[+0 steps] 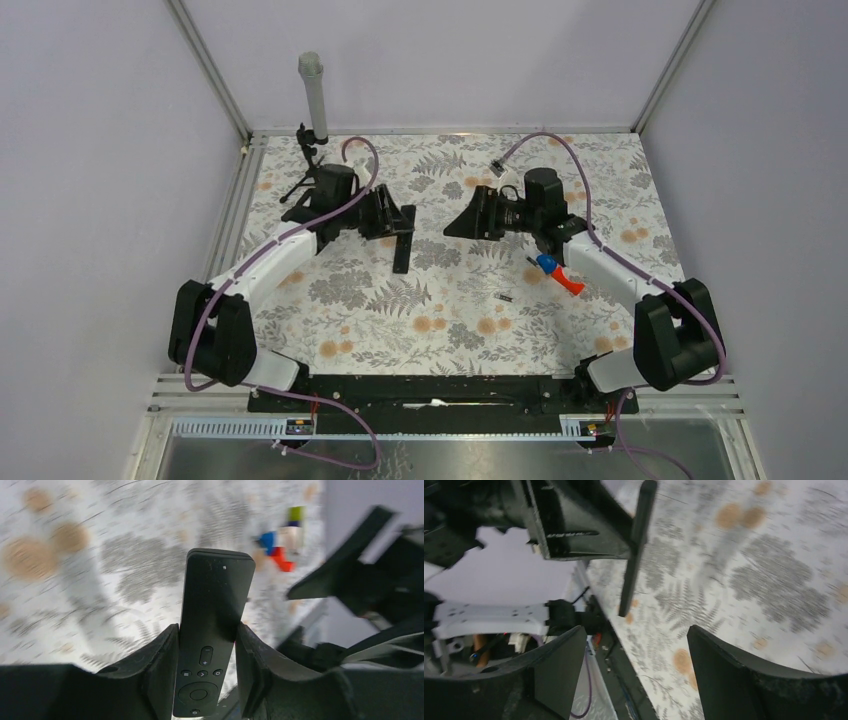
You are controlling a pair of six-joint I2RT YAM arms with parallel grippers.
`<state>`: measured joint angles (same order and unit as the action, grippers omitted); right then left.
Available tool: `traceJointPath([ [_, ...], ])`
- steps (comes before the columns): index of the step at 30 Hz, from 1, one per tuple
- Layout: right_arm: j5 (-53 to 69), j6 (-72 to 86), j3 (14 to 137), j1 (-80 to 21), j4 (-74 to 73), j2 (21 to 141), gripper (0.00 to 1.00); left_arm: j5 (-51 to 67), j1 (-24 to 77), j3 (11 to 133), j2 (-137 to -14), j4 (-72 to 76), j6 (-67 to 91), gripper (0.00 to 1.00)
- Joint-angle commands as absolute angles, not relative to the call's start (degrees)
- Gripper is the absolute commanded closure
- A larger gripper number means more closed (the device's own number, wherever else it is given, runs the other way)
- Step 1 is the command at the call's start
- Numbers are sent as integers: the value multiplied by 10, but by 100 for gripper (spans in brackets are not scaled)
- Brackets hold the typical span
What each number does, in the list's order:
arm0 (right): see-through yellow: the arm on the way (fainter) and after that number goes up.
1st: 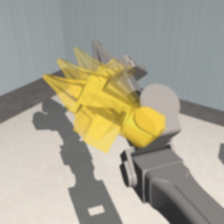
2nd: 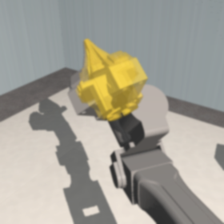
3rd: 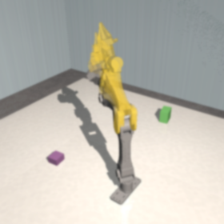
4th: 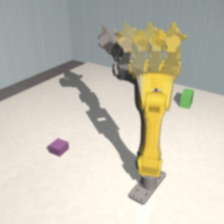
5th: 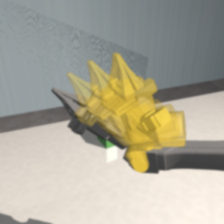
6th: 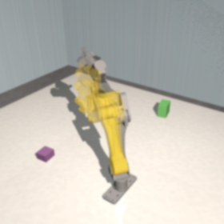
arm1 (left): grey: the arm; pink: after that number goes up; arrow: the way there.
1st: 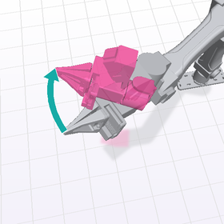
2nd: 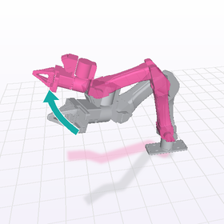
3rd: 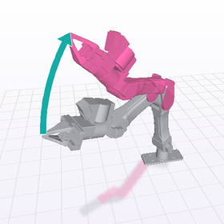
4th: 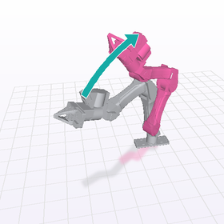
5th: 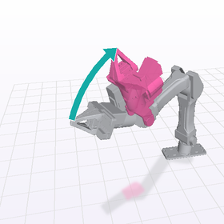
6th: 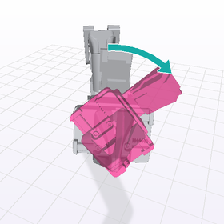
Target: Load the batteries into the remote control
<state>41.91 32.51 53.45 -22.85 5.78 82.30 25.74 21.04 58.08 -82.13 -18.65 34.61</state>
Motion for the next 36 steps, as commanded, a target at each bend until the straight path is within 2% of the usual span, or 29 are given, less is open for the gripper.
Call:
traceJointPath([
  [1,518,440,501,-244,315,776,17,419,205,631,-774,-32,430,75],
  [4,532,487,498,-246,394,775,16,457,205,641,-759,42,474,76],
  [13,558,557,526,-262,506,782,11,521,204,669,-750,223,622,75],
  [24,559,664,579,-302,615,839,14,511,205,657,-747,324,704,74],
  [27,555,664,592,-313,612,850,23,508,205,649,-742,342,716,73],
  [29,545,663,593,-315,611,851,35,504,205,648,-738,339,714,72],
  [31,532,660,590,-315,611,848,52,497,205,646,-731,324,704,68],
  [32,527,655,589,-316,609,846,60,492,205,648,-727,310,693,63],
  [34,515,630,589,-316,583,838,70,476,205,649,-718,258,660,54],
  [36,497,579,594,-317,509,828,76,447,205,651,-706,194,618,37],
])
